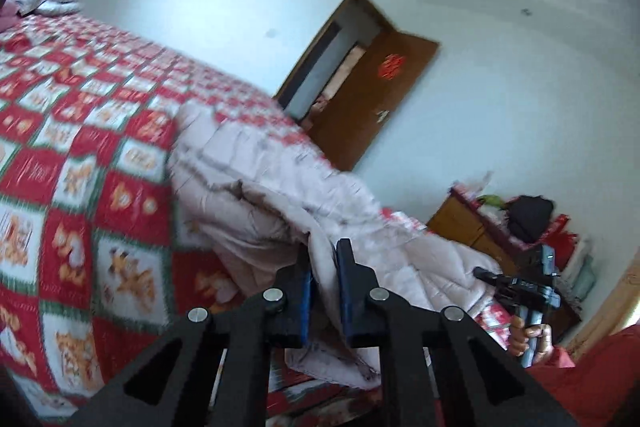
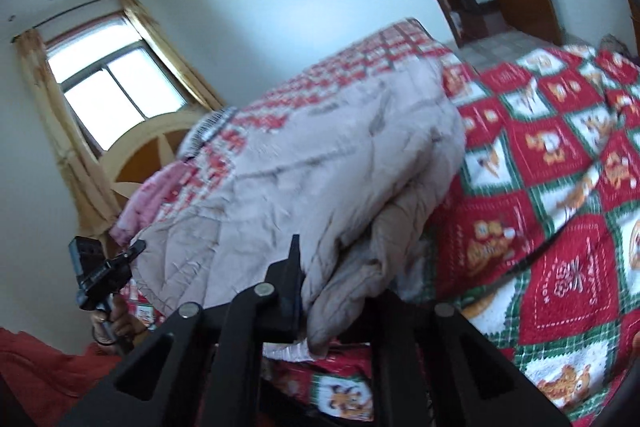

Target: Fold large clothes

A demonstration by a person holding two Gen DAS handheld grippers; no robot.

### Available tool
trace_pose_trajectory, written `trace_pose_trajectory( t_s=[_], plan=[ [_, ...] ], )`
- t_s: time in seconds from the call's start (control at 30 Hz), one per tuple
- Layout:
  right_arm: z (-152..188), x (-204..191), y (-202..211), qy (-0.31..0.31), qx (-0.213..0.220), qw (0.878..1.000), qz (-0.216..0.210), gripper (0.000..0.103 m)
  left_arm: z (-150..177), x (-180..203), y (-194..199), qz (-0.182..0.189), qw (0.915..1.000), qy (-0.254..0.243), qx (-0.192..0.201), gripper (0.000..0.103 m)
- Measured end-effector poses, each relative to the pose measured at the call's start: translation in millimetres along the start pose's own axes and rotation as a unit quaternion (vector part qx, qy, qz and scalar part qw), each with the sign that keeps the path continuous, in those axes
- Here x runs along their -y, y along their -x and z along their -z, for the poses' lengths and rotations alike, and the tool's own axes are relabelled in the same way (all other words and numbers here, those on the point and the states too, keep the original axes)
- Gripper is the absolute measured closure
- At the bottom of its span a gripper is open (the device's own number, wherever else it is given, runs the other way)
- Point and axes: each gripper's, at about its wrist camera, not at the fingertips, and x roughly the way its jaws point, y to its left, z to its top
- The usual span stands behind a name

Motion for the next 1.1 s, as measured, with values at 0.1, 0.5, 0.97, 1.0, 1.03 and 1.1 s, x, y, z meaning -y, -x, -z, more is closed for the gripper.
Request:
trace_pose_trajectory(
  t_s=[0.1,0.5,0.97,1.0,1.03,1.1],
  plan=[
    [-7,-6,19,-0.011,0.019,1.000,-0.021,0.089,-10,10,14,0.042,0.9988,-0.002,0.026,0.092],
    [-105,12,22,-0.113,0.115,0.982,-0.101,0.089,-123,0,-21,-0.039,0.9962,0.072,0.032,0.092],
    [-220,94,-178,-0.182,0.073,0.981,0.012,0.088,-182,-122,-203,-0.233,0.9582,0.155,-0.060,0.091],
    [-219,101,-186,-0.182,0.070,0.981,0.020,0.087,-182,-128,-212,-0.244,0.9550,0.156,-0.065,0.091],
    [-219,110,-198,-0.183,0.066,0.980,0.036,0.086,-181,-141,-225,-0.256,0.9508,0.159,-0.071,0.089],
    [-217,129,-222,-0.186,0.055,0.978,0.072,0.079,-176,-159,-244,-0.268,0.9446,0.168,-0.086,0.087]
  ],
)
